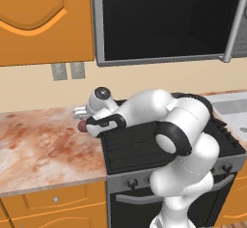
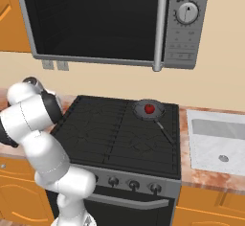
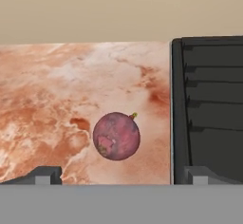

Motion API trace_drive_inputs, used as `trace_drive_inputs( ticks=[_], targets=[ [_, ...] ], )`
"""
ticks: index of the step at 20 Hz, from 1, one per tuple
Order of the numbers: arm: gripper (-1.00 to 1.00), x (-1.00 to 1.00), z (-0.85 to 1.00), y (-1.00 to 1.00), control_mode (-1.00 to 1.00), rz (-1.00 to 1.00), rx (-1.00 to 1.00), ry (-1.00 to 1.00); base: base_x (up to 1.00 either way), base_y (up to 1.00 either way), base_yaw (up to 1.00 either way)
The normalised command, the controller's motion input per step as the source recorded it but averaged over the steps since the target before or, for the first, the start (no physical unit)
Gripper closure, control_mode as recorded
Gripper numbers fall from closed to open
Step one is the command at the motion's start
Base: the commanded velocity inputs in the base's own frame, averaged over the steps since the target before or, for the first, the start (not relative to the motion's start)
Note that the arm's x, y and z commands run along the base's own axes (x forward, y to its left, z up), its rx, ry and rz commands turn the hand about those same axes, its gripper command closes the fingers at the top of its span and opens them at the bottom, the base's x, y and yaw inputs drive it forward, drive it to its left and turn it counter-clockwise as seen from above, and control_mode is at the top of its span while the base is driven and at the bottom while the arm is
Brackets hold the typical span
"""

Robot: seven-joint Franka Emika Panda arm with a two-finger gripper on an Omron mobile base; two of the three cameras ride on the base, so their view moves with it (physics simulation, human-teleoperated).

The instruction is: Place the pan on the rear right burner on the stove. Then place the tomato and the onion in the pan and turn on the rear right burner.

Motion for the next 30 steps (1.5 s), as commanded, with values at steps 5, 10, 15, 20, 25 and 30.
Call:
trace_drive_inputs(
  ticks=[5, 10, 15, 20, 25, 30],
  targets=[
    [-1.00, 0.07, -0.12, 0.00, -1.00, 0.00, 0.00, 0.02, 0.00, 0.00, 0.00],
    [-1.00, 0.00, -0.20, 0.04, -1.00, 0.00, 0.00, 0.06, 0.00, 0.00, 0.00],
    [-1.00, 0.00, -0.16, 0.07, -1.00, 0.00, 0.00, 0.03, 0.00, 0.00, 0.00],
    [-1.00, 0.09, -0.01, 0.00, -1.00, 0.00, 0.00, 0.03, 0.00, 0.00, 0.00],
    [-1.00, 0.18, -0.14, 0.06, -1.00, 0.00, 0.00, 0.05, 0.00, 0.00, 0.00],
    [-1.00, 0.13, -0.23, 0.11, -1.00, 0.00, 0.00, 0.07, 0.00, 0.00, 0.00]
  ],
)
